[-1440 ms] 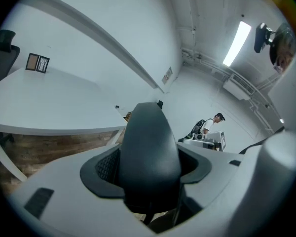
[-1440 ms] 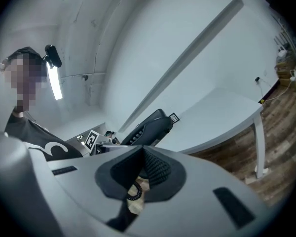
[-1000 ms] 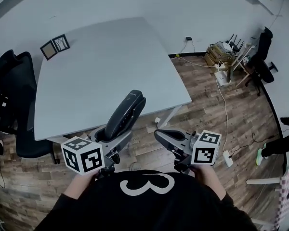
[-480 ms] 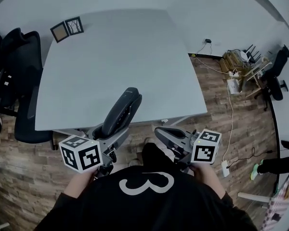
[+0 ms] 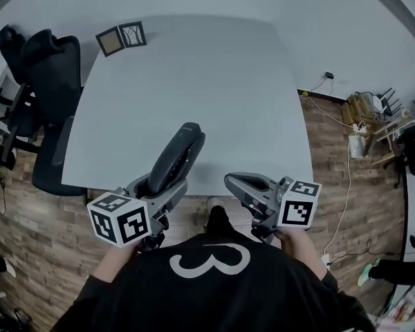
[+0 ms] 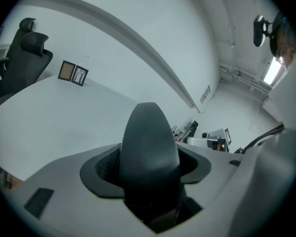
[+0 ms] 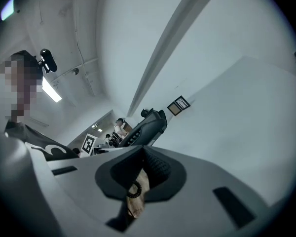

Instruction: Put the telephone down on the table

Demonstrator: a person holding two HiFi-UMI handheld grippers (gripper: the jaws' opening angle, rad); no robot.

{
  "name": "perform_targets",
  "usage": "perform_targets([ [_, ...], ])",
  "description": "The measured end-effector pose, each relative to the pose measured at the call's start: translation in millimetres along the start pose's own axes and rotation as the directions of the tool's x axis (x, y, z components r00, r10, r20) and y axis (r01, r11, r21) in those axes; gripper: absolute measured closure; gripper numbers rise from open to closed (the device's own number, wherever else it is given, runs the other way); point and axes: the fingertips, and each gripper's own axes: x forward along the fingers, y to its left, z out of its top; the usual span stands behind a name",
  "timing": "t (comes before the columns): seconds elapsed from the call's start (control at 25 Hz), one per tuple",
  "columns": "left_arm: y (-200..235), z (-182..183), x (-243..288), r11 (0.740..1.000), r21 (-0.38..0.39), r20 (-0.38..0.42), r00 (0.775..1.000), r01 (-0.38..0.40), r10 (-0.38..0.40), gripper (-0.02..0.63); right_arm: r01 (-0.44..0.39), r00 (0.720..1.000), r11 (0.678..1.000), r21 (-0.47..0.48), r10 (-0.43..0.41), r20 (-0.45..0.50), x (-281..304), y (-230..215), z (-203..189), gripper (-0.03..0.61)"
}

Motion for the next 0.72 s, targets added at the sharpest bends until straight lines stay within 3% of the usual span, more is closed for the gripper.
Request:
perform_targets([
  [0.28,30,26,30,0.997,-0.026,-0.001,0.997,-0.074,0.074,0.322,-0.053,0.997,0.999,0.004,0.054,-0.055,26,-33,30,0.574],
  [0.72,70,44,74,0.987,-0.004,-0.033,0.986,-0.163,0.163,0.322,-0.054,0.994,0.997,0.056,0.059,-0.092,46,-82,56,0.574],
])
